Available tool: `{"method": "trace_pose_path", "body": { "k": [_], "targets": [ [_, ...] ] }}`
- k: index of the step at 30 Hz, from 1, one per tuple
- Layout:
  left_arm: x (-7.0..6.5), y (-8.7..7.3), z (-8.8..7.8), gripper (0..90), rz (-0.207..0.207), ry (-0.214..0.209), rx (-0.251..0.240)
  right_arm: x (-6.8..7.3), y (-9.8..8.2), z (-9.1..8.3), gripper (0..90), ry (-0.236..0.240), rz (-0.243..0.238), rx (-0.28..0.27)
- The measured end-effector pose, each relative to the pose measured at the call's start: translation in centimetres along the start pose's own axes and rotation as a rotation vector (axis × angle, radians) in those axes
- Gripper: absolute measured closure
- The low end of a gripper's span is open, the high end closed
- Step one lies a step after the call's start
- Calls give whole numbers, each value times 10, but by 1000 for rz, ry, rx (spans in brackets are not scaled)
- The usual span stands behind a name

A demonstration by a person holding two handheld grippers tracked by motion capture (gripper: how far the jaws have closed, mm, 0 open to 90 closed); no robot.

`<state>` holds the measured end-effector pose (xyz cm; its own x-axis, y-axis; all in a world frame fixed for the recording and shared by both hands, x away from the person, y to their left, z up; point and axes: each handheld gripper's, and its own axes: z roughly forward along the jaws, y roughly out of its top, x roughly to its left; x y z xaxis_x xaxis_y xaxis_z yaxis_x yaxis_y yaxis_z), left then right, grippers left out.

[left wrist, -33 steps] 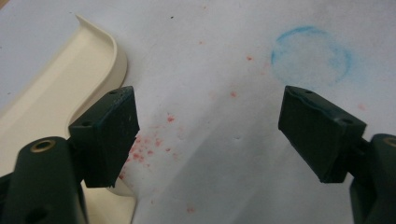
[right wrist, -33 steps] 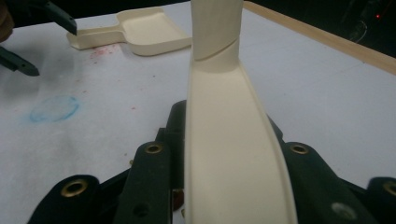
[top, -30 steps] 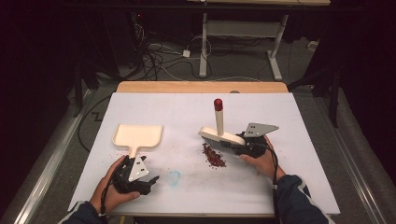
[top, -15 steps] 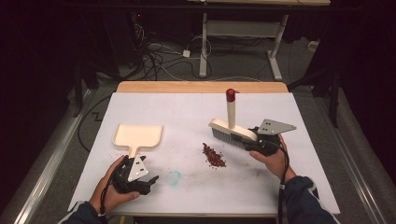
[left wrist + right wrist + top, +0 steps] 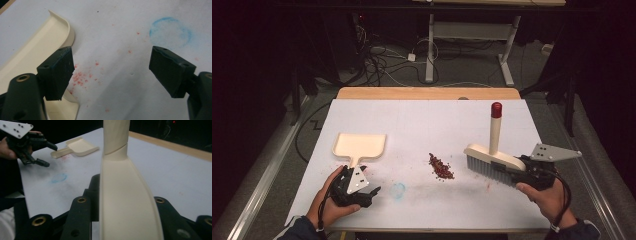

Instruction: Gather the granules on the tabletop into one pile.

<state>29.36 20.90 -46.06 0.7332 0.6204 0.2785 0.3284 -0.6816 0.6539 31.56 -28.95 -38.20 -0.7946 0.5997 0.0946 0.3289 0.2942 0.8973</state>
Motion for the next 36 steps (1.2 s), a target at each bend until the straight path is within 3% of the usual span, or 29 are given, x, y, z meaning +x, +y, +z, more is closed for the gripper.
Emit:
{"method": "trace_pose_path", "body": {
  "k": [4, 10, 18, 21, 23, 26, 28, 31, 34, 36],
  "targets": [
    [0, 1, 0, 196, 5, 4, -1, -1, -11, -9, 679, 43, 88, 71],
    [0, 2, 1, 196, 7, -1, -5, -19, -24, 2, 677, 74, 228, 192],
    [0, 3, 2, 196, -1, -17, -6, -64, -30, 16, 648, 16, 317, 276],
    [0, 4, 4, 196, 1, -22, -5, -79, -30, 21, 589, -22, 315, 311],
    [0, 5, 5, 196, 7, -25, 3, -89, -30, 22, 546, -26, 331, 303],
    [-1, 4, 6, 196, 3, -28, 2, -102, -26, 21, 476, -103, 317, 306],
    [-1, 4, 5, 196, -1, -29, 0, -111, -25, 20, 429, -128, 329, 325],
    [-1, 3, 4, 196, -3, -24, 1, -120, -25, 17, 370, -209, 337, 338],
    [-1, 1, 2, 196, -6, -20, 3, -114, -28, 14, 343, -226, 305, 378],
    [-1, 1, 0, 196, -9, -18, 2, -104, -33, 11, 352, -198, 274, 385]
  ]
}}
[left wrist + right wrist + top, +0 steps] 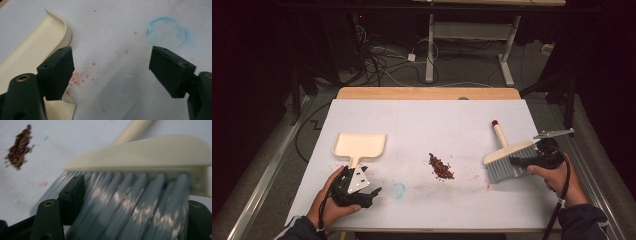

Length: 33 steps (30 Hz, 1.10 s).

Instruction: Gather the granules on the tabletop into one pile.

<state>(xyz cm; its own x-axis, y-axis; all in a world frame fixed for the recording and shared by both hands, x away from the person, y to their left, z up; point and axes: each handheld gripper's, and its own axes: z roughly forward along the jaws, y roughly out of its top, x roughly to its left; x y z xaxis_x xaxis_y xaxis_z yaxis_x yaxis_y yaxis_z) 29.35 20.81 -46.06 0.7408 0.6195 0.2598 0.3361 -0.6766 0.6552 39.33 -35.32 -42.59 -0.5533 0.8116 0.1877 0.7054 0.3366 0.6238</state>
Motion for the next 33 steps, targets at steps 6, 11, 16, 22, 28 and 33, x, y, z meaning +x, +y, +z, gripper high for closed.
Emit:
{"method": "trace_pose_path", "body": {
  "k": [6, 11, 16, 22, 28, 33],
  "targets": [
    [0, 5, 3, 196, 9, -5, 0, 9, -14, -19, 331, 22, -33, -21],
    [1, 6, 5, 196, 14, -12, 1, 31, -6, -46, 256, -52, -96, -218],
    [1, 6, 4, 196, 10, -13, -7, 45, 4, -57, 206, -168, -122, -303],
    [1, 5, 5, 196, 5, -14, -7, 44, 4, -63, 259, -228, -139, -342],
    [1, 6, 5, 196, 6, -10, -7, 38, 1, -48, 276, -237, -127, -312],
    [2, 6, 0, 191, -2, 10, -40, 49, -4, -43, 265, -222, -155, -410]
  ]
}}
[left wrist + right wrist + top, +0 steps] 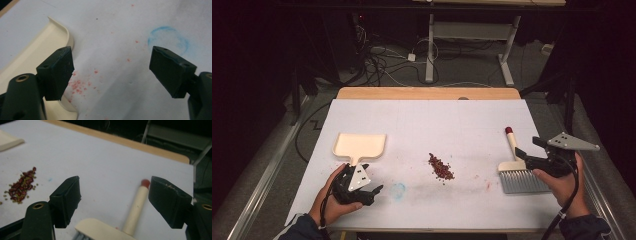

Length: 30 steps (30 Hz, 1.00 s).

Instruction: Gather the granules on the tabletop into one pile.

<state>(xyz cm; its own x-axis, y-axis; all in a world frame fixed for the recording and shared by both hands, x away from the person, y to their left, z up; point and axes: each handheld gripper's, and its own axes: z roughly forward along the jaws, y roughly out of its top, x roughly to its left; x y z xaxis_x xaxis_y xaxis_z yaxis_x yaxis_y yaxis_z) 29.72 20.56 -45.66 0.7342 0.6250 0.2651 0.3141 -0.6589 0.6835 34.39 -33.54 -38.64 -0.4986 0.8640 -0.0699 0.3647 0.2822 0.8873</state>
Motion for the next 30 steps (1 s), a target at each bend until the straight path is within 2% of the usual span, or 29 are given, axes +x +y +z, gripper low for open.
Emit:
{"method": "trace_pose_path", "body": {
  "k": [2, 4, 6, 7, 10, 12, 13, 18, 30],
  "targets": [
    [0, 0, -3, 188, -3, 10, -22, 13, -2, 1, 247, 4, -31, -38],
    [0, 0, -7, 182, -7, 19, -49, 29, -6, 3, 252, -22, -83, -90],
    [-1, 0, -10, 178, -12, 27, -78, 44, -12, 4, 240, 8, -115, -125],
    [-2, -1, -12, 174, -14, 34, -88, 52, -15, 5, 239, 4, -134, -138],
    [-4, -1, -15, 165, -14, 41, -116, 73, -24, 8, 216, 38, -152, -138],
    [-5, 0, -16, 164, -12, 46, -124, 84, -26, 10, 214, 28, -211, -118],
    [-5, 0, -16, 164, -8, 47, -121, 88, -27, 10, 215, 32, -218, -122],
    [-6, 1, -15, 164, -5, 50, -118, 96, -27, 11, 210, 54, -232, -118],
    [-5, 4, -13, 164, -4, 55, -114, 96, -26, 9, 200, 46, -244, -128]
  ]
}}
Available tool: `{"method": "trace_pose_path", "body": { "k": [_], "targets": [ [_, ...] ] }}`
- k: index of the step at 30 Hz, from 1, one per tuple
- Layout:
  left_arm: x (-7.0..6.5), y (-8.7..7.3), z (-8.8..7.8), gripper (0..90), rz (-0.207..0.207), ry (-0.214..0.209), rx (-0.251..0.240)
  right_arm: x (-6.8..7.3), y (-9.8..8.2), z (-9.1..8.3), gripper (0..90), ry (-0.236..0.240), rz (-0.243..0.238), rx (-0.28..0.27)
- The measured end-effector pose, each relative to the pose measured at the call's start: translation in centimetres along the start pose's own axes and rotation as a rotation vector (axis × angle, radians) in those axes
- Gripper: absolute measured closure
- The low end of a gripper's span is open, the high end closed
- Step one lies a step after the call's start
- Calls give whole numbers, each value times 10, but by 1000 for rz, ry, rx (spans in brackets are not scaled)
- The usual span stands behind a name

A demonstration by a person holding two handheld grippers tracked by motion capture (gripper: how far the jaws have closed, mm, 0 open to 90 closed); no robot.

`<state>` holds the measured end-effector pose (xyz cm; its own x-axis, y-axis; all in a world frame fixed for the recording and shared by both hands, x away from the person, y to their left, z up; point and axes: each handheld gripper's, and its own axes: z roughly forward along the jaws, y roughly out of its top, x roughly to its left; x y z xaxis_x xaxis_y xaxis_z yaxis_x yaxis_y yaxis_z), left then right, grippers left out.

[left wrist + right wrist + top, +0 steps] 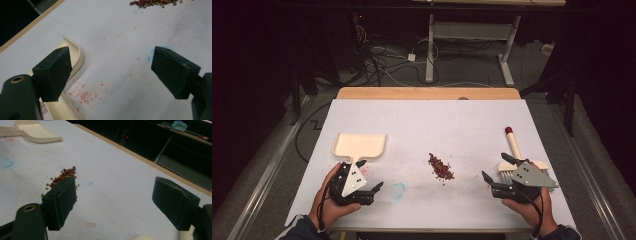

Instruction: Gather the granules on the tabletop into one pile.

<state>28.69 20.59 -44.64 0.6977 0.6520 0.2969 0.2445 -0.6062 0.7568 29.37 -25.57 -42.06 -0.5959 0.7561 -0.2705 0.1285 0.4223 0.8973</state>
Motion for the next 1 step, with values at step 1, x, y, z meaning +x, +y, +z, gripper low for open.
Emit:
{"method": "trace_pose_path", "body": {
  "k": [1],
  "targets": [
    [0, 0, 0, 164, -2, 1, -1, 0, 0, 0, 200, -2, 0, -3]
  ]
}}
